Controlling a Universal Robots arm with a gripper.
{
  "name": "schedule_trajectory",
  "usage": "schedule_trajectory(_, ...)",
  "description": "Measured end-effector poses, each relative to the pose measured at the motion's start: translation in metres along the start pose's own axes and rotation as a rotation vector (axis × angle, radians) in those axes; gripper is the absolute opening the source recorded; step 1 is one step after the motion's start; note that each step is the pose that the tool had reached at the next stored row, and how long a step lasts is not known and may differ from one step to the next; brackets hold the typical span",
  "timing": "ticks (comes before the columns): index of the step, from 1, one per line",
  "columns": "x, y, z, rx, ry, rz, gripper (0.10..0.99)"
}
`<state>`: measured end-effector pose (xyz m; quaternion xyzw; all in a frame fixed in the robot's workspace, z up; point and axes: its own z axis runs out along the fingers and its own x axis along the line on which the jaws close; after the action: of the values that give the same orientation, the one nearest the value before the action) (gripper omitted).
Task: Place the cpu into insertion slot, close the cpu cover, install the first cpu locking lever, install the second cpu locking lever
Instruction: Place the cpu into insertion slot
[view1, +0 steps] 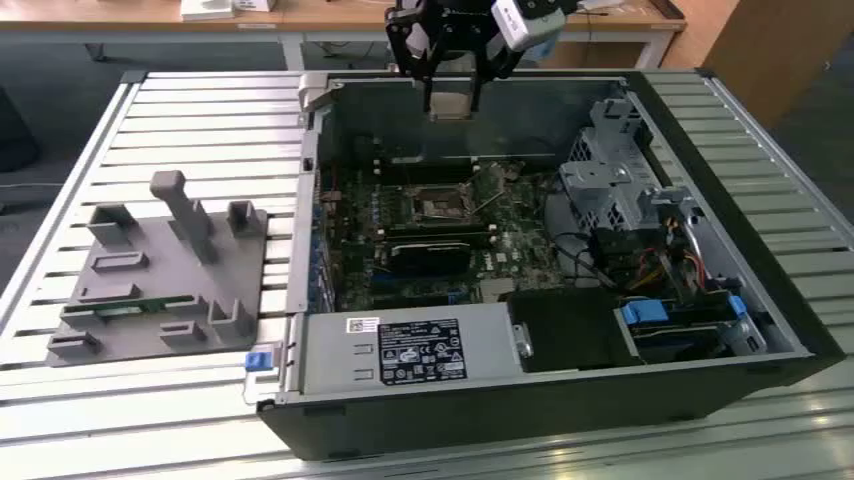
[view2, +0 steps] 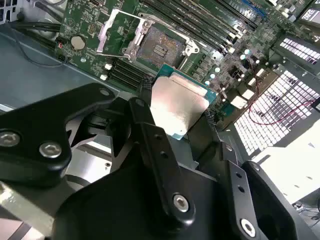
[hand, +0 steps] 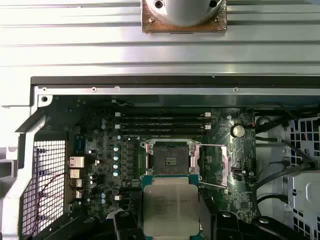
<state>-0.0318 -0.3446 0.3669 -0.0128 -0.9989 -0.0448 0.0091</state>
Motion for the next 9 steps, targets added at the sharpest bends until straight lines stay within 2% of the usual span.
schedule_trajectory(6,0.0000,0.0000,0.0000,0.000,-0.0001,0.001,0.537)
schedule_trajectory(9,0.0000,0.0000,0.0001,0.000,-0.0017,0.018,0.537)
